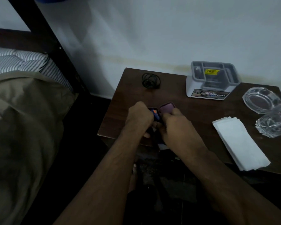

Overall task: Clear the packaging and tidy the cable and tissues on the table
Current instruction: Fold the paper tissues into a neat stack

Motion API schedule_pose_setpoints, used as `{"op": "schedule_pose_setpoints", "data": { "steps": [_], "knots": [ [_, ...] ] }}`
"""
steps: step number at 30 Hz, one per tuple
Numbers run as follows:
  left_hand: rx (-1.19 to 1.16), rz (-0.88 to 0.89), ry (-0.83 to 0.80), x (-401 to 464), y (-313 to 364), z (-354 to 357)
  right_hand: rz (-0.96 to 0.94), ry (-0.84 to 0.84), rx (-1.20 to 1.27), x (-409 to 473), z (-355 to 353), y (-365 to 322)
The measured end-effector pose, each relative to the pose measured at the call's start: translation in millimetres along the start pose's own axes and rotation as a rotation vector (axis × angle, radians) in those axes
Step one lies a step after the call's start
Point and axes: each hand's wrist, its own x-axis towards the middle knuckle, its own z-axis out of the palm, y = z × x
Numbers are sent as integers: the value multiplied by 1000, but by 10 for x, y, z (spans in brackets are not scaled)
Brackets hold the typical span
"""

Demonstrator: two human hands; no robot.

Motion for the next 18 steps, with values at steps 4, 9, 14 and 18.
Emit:
{"op": "schedule_pose_setpoints", "data": {
  "steps": [4,9,14,18],
  "knots": [
    [-48,-1,16,12,32,25,69,187,-33,-8,-144,155],
    [-302,1,-22,-9,135,141,223,43,167,12,-201,404],
    [-578,-75,-125,-86,283,269,44,91,218,-101,-287,500],
    [-585,-80,-155,-132,393,378,-4,-13,177,-170,-281,599]
  ]
}}
